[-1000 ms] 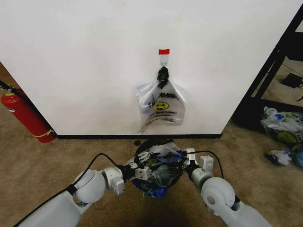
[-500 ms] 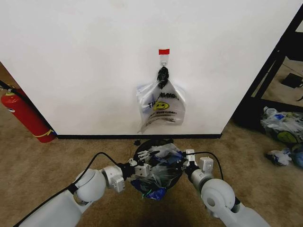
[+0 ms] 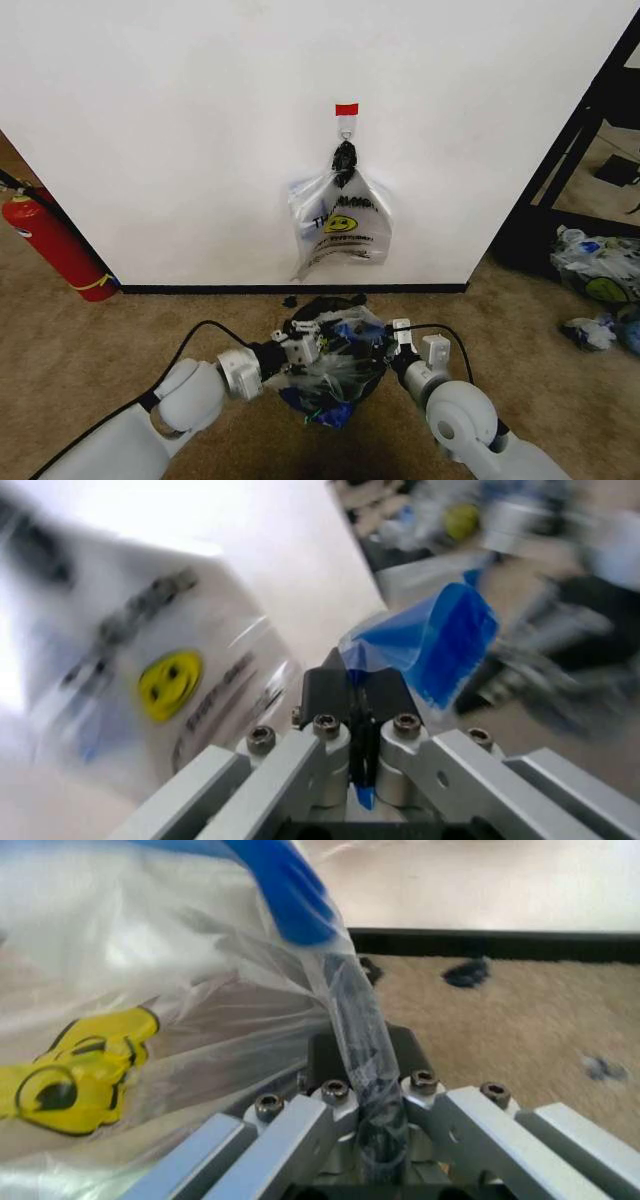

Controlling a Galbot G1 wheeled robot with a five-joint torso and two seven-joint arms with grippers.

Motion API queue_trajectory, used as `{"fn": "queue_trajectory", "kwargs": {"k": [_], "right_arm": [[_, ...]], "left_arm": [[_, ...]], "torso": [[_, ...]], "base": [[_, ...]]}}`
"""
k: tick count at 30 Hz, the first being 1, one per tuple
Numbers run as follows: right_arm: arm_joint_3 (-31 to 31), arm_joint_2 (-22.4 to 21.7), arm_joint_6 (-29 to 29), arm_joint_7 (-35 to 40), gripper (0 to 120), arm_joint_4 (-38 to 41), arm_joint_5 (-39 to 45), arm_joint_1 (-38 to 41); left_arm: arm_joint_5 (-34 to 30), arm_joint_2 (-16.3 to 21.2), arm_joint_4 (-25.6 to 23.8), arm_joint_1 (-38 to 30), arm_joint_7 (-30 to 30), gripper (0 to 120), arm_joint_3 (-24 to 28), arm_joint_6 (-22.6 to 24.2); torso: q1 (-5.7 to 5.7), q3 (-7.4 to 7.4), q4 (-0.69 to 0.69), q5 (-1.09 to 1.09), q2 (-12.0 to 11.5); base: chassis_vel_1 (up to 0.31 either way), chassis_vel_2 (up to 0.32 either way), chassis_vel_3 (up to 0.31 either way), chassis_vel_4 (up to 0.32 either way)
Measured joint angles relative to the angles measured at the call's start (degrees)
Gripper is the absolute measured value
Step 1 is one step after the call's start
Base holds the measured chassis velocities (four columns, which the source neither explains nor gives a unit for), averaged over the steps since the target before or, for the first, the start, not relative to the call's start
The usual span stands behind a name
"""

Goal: Pick up the garbage bag from the wall and place it over the trash bin.

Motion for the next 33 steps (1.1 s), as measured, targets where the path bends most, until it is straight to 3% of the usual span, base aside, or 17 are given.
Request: {"fn": "queue_trajectory", "kwargs": {"k": [3, 7, 18, 23, 28, 33], "right_arm": [[2.2, -1.3, 2.5, -7.5, 0, -1.2, -2.3, -0.8], [4.3, -2.1, 5.1, -14.2, 0, -2.6, -3.6, -1.1], [9.2, -2.0, 15.4, -33.6, 0, -6.7, -2.8, -1.7], [9.7, -1.7, 18.3, -34.6, 0, -7.4, -0.6, -1.8], [8.5, -1.2, 20.0, -31.0, 0, -7.5, 0.6, -2.1], [6.9, -0.3, 20.2, -26.6, 0, -7.4, 3.1, -2.3]], "left_arm": [[-9.0, 0.7, 0.2, -0.7, -2.2, 0, -1.3, 2.9], [-13.4, 1.2, 0.2, -0.6, -2.7, 0, -3.0, 4.9], [-16.4, 1.7, 0.9, 0.7, -4.2, 0, -4.2, 10.2], [-16.3, 1.5, 1.2, 1.1, -4.1, 0, -4.3, 10.4], [-17.4, 1.2, 0.9, 1.4, -3.9, 2, -4.3, 9.6], [-20.7, 0.9, 1.0, 1.4, -3.7, 19, -4.6, 8.4]], "torso": [[0.0, 0.0, -0.01, -0.01, 0.0], [0.0, 0.0, 0.01, 0.0, 0.0], [0.0, 0.0, 0.0, 0.0, 0.0], [0.0, 0.0, 0.0, -0.01, 0.0], [0.0, 0.0, 0.0, -0.01, 0.0], [0.0, 0.0, 0.0, 0.0, 0.0]], "base": [[0.0, 0.0, 0.0, 0.0], [0.0, 0.0, 0.0, 0.0], [0.0, 0.0, 0.0, 0.0], [0.0, 0.0, 0.0, 0.0], [0.0, 0.0, 0.0, 0.0], [0.0, 0.0, 0.0, 0.0]]}}
